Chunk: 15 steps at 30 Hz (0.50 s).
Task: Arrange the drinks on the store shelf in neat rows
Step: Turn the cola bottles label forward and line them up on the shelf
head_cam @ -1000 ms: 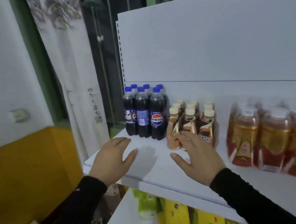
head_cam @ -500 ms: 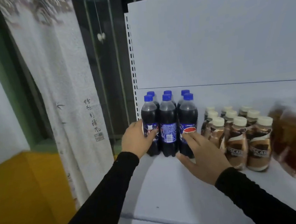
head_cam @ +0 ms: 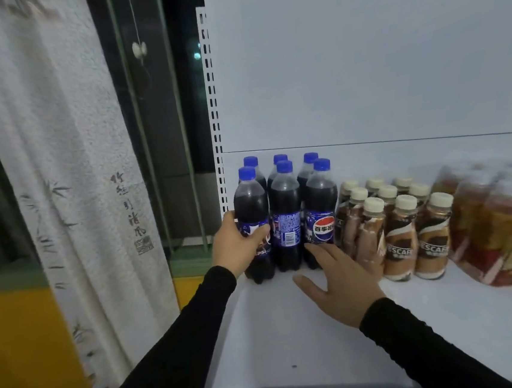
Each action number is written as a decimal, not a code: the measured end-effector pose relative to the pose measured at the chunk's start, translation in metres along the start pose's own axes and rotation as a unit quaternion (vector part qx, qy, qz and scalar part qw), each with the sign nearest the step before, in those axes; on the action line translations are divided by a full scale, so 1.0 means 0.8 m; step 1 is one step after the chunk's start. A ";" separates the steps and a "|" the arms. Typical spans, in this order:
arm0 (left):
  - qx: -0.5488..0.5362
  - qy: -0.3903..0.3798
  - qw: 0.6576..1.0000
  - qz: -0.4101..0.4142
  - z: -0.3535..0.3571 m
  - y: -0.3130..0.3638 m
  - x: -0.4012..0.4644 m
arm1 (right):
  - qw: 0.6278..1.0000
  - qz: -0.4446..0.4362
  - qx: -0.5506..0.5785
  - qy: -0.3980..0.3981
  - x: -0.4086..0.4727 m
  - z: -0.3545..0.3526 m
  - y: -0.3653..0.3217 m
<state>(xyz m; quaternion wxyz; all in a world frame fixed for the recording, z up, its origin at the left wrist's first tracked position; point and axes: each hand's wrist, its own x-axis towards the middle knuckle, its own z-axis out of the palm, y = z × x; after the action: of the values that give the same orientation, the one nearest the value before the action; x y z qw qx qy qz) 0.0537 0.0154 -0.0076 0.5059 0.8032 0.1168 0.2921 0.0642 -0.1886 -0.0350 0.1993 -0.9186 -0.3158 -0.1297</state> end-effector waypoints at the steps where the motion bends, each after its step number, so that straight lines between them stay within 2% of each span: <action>1: -0.015 0.006 1.000 -0.003 -0.002 0.000 -0.008 | 1.000 -0.001 0.016 -0.004 0.001 0.002 0.001; 6: -0.117 0.026 0.992 -0.030 -0.004 0.008 -0.047 | 0.993 -0.015 0.120 -0.006 0.002 0.013 -0.001; 10: -0.220 0.007 0.974 -0.063 0.000 0.025 -0.068 | 0.977 -0.020 0.212 -0.018 0.002 0.021 -0.008; 15: -0.228 -0.022 0.971 -0.068 0.008 0.037 -0.079 | 0.950 -0.020 0.310 0.007 -0.007 0.015 -0.007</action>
<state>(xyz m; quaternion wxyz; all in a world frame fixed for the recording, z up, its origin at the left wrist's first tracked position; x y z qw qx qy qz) 0.0033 -0.0337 -0.0061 0.6970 0.6629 0.0905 0.2578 0.0578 -0.1820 -0.0456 0.4738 -0.8041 -0.3573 -0.0354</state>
